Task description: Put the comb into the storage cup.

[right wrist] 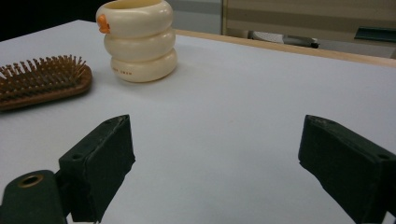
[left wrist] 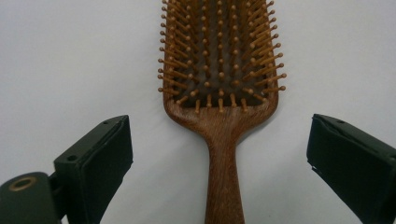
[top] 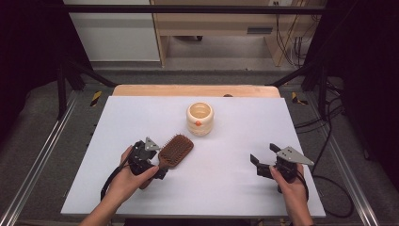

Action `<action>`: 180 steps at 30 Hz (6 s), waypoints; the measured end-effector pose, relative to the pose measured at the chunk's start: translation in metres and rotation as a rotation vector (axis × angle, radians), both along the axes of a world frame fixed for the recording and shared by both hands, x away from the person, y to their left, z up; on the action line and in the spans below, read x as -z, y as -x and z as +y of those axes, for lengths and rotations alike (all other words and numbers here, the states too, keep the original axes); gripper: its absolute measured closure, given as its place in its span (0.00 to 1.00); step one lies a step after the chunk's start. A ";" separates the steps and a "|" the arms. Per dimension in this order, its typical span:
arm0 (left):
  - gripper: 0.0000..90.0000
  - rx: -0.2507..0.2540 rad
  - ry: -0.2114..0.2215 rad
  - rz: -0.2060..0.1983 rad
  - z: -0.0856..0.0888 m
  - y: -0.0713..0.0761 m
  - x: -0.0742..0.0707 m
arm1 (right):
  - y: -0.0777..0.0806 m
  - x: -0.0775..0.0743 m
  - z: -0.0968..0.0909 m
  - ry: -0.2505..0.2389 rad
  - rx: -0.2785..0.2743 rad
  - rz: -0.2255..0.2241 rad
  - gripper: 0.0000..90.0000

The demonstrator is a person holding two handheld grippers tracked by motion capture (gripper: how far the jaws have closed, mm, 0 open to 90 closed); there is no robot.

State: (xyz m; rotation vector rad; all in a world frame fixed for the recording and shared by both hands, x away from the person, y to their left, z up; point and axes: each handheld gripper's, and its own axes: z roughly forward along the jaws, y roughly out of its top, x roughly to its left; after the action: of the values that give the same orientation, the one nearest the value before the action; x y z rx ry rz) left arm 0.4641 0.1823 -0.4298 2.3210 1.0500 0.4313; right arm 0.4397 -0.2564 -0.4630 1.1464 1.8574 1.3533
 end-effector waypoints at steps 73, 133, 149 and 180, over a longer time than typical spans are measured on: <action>0.52 0.025 -0.009 0.199 0.008 -0.016 0.019 | -0.001 0.001 0.002 0.001 -0.003 0.019 0.11; 0.80 0.088 -0.055 0.120 0.008 -0.012 0.026 | -0.002 0.001 0.003 0.006 -0.014 0.025 0.10; 0.80 0.040 0.074 -0.072 0.028 0.006 0.022 | 0.001 -0.001 0.007 -0.019 -0.023 0.022 0.10; 0.80 0.026 0.270 -0.249 0.036 0.030 0.003 | 0.011 -0.039 0.078 -0.222 -0.163 -0.036 0.06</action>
State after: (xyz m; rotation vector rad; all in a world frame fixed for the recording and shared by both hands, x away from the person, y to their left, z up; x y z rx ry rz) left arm 0.4338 0.2183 -0.4332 1.9825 0.8961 0.5191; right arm 0.4282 -0.1782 -0.4239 1.0873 1.8426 1.6965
